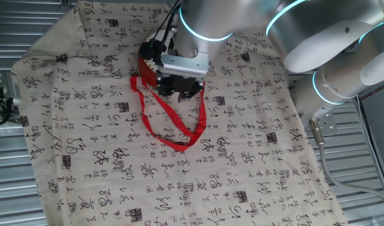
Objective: Play the drum
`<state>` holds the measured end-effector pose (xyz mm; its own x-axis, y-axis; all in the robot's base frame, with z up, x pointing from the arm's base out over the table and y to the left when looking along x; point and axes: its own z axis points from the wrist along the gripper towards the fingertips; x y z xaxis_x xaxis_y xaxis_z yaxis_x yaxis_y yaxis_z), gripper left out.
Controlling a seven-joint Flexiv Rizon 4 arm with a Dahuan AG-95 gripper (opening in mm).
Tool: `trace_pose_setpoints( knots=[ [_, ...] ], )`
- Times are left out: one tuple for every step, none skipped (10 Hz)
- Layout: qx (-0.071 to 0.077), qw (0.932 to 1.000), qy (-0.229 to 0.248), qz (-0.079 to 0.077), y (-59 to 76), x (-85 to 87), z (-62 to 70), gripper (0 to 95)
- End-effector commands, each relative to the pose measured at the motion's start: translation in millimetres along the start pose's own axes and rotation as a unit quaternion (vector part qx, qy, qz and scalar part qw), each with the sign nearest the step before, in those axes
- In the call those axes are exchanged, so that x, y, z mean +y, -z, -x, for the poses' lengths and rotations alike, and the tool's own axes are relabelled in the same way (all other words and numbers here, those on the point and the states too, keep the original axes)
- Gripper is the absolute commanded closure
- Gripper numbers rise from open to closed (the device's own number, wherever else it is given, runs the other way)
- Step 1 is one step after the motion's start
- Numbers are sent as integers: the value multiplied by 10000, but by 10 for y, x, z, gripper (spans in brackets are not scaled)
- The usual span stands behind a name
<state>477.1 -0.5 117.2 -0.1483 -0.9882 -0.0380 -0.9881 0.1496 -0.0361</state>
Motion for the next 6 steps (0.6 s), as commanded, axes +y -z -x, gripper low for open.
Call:
trace_pose_setpoints(
  knots=[
    [-13,10000,16,-9,-5,4,-3,380],
    [-10,10000,13,-9,-2,5,-8,380],
    [-9,10000,8,-10,1,6,-18,380],
    [-16,10000,3,-8,6,8,-34,570],
    [-14,10000,4,-9,13,10,-48,570],
    [-18,10000,3,-10,18,14,-71,570]
  ],
)
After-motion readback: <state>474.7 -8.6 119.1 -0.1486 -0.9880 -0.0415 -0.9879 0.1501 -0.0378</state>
